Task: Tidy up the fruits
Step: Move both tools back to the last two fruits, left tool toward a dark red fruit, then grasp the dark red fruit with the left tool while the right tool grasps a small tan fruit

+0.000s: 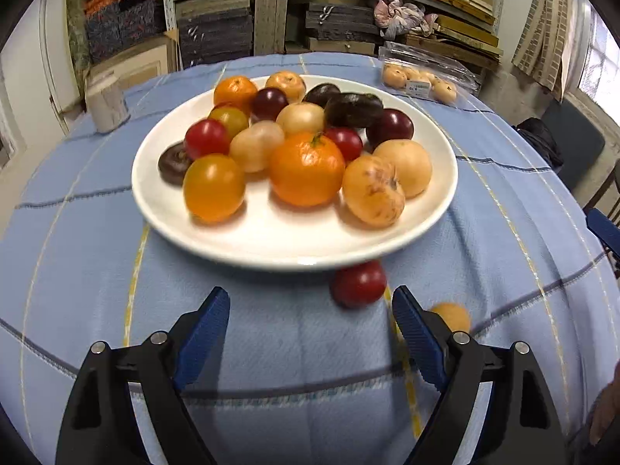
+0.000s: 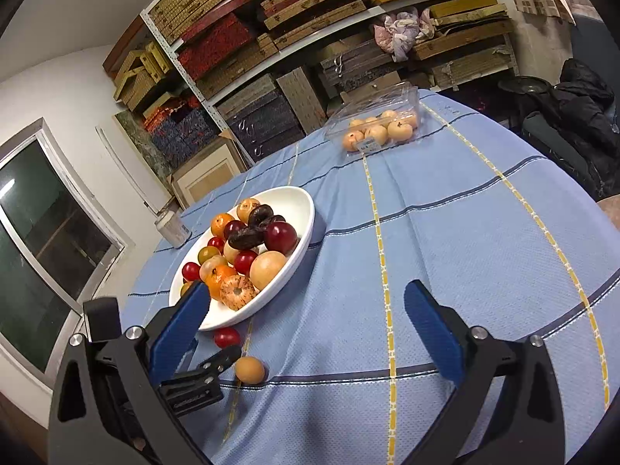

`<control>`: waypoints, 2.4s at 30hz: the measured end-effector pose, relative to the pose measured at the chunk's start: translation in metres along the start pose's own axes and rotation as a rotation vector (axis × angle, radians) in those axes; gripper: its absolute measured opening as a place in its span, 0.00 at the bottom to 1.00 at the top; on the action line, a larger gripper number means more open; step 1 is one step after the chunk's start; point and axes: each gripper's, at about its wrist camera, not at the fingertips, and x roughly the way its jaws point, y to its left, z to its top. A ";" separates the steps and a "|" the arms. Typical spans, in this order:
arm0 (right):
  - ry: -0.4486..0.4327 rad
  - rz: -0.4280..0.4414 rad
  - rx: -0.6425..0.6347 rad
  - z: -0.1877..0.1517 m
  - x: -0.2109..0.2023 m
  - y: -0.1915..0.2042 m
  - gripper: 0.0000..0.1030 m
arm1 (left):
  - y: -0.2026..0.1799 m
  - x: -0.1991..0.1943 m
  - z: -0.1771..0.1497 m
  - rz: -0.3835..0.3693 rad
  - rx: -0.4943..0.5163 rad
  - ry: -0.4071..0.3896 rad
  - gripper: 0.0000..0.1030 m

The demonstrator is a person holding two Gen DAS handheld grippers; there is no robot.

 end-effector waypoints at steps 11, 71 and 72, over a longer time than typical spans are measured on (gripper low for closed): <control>0.006 0.007 0.001 -0.002 0.002 0.001 0.96 | 0.009 -0.008 -0.010 0.014 0.029 0.007 0.65; 0.349 -0.053 -0.556 -0.080 0.083 0.088 0.52 | 0.063 -0.064 -0.031 -0.121 -0.096 -0.136 0.25; 0.351 -0.054 -0.553 -0.080 0.084 0.088 0.52 | 0.062 -0.063 -0.031 -0.123 -0.096 -0.134 0.25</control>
